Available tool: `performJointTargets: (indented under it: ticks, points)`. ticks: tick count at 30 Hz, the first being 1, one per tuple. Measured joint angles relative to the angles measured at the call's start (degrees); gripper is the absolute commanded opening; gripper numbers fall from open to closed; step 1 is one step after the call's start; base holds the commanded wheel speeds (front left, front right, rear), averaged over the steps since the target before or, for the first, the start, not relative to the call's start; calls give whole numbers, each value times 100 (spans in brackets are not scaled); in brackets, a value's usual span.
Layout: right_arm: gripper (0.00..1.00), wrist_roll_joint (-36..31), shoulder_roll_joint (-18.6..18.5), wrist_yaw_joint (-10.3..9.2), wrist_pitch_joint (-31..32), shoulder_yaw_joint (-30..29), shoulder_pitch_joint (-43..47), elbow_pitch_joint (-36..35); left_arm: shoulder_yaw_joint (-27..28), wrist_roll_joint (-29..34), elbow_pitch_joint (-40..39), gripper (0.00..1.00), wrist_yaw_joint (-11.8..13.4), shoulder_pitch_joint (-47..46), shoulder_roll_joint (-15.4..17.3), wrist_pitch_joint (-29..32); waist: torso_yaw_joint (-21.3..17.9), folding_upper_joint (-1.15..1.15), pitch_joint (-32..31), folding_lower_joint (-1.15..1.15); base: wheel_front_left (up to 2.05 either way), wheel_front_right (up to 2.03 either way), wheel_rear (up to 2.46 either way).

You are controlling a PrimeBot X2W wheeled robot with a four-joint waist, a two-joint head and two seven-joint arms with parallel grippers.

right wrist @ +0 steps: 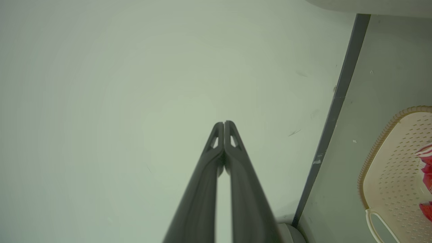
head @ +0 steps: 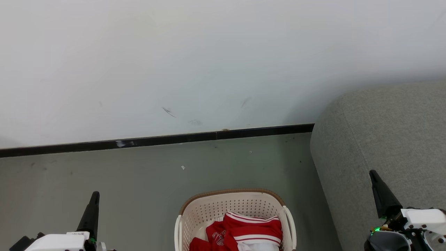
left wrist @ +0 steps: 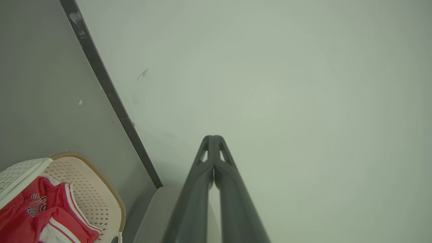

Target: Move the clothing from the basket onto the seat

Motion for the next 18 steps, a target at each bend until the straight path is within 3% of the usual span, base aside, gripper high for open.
performJointTargets:
  ticks: [18]
  points:
    - [0, -7, 3, 0, 13, -1, 0, 0, 0, 0, 0, 0, 0, 0, 0, 0, 0, 0, 0, 0, 0, 0, 0]
